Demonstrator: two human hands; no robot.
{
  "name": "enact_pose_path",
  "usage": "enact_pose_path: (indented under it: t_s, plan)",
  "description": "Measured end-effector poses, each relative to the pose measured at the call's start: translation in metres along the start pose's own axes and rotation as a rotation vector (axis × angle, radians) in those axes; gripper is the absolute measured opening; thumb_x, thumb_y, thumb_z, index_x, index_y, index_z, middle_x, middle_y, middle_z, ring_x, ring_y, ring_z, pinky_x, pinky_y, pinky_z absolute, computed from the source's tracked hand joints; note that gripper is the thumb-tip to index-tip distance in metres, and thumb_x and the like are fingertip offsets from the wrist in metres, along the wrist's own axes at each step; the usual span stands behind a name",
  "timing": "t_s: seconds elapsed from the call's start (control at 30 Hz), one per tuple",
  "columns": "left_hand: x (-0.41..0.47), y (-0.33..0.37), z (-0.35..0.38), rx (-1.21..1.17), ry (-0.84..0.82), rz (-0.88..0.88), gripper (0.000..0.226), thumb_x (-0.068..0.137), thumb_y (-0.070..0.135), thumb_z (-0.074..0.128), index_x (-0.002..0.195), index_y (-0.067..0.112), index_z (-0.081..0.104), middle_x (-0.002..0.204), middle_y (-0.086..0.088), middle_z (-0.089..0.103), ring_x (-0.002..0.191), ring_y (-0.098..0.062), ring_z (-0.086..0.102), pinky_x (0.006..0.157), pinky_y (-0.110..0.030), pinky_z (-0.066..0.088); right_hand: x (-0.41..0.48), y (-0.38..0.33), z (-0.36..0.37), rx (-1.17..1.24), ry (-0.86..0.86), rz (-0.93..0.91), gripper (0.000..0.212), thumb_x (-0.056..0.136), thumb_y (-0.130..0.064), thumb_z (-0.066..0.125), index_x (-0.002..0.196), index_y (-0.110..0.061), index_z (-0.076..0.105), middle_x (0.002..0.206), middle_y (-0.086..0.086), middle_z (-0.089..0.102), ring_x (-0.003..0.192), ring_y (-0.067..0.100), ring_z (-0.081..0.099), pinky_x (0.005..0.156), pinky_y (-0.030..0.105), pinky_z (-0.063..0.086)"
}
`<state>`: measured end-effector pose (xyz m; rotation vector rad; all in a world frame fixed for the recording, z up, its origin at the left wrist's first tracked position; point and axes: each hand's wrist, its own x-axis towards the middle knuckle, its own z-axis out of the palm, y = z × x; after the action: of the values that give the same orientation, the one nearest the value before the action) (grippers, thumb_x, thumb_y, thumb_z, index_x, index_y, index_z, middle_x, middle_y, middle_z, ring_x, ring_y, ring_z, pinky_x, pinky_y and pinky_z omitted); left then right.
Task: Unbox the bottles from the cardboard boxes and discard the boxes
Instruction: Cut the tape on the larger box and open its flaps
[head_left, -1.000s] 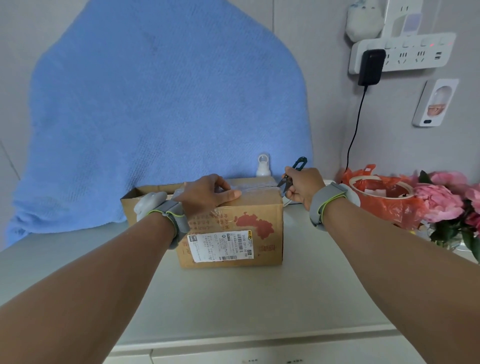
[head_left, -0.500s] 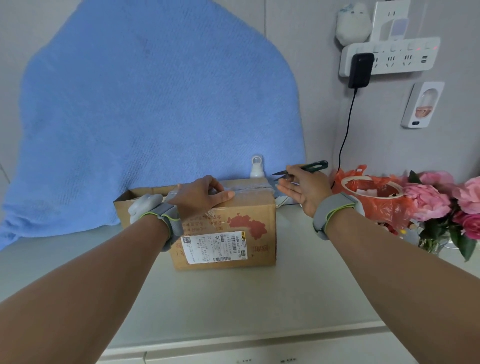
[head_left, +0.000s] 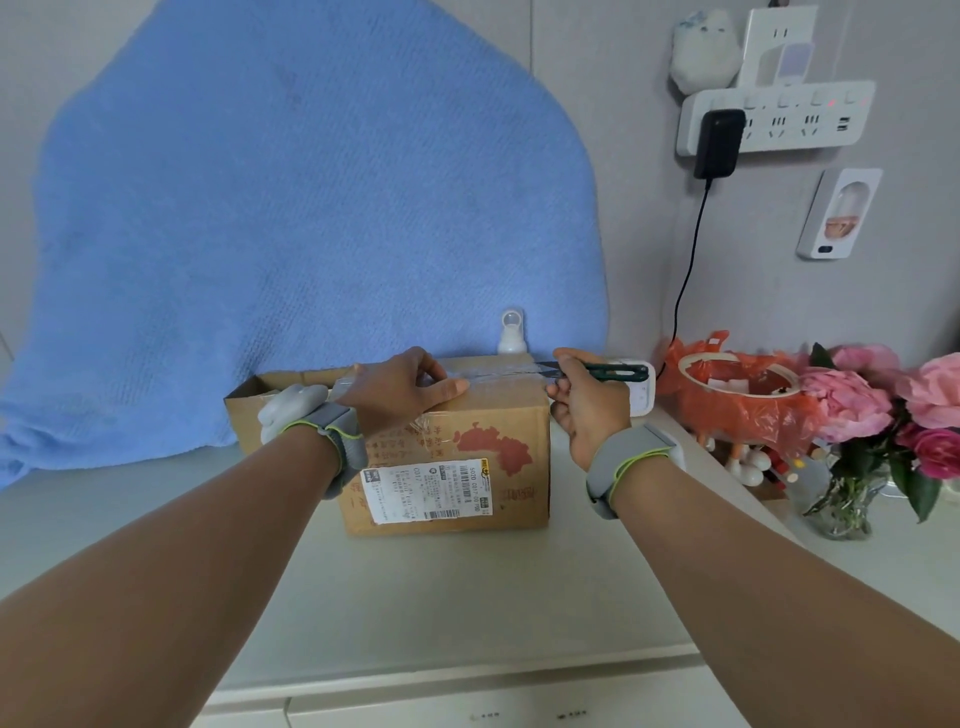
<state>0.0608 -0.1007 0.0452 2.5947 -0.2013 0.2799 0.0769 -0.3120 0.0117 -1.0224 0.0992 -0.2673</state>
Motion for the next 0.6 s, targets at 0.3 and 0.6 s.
enact_pose_path:
  t_s: [0.3, 0.6]
  plan:
    - [-0.002, 0.002, -0.001, 0.023, 0.001, 0.007, 0.041, 0.085, 0.064, 0.057, 0.103, 0.027, 0.057, 0.112, 0.004, 0.065, 0.1, -0.016, 0.063, 0.093, -0.041, 0.052, 0.007, 0.008, 0.001, -0.161, 0.085, -0.296, 0.013, 0.09, -0.016, 0.067, 0.084, -0.008, 0.057, 0.056, 0.003, 0.056, 0.035, 0.005, 0.05, 0.042, 0.017, 0.044]
    - [-0.003, 0.003, -0.002, 0.032, 0.009, 0.013, 0.04, 0.085, 0.065, 0.056, 0.1, 0.028, 0.056, 0.102, 0.002, 0.067, 0.095, -0.017, 0.064, 0.093, -0.044, 0.051, 0.023, -0.006, 0.005, -0.187, 0.144, -0.326, 0.008, 0.09, -0.012, 0.065, 0.093, -0.005, 0.061, 0.058, 0.005, 0.059, 0.04, 0.008, 0.057, 0.052, 0.024, 0.048]
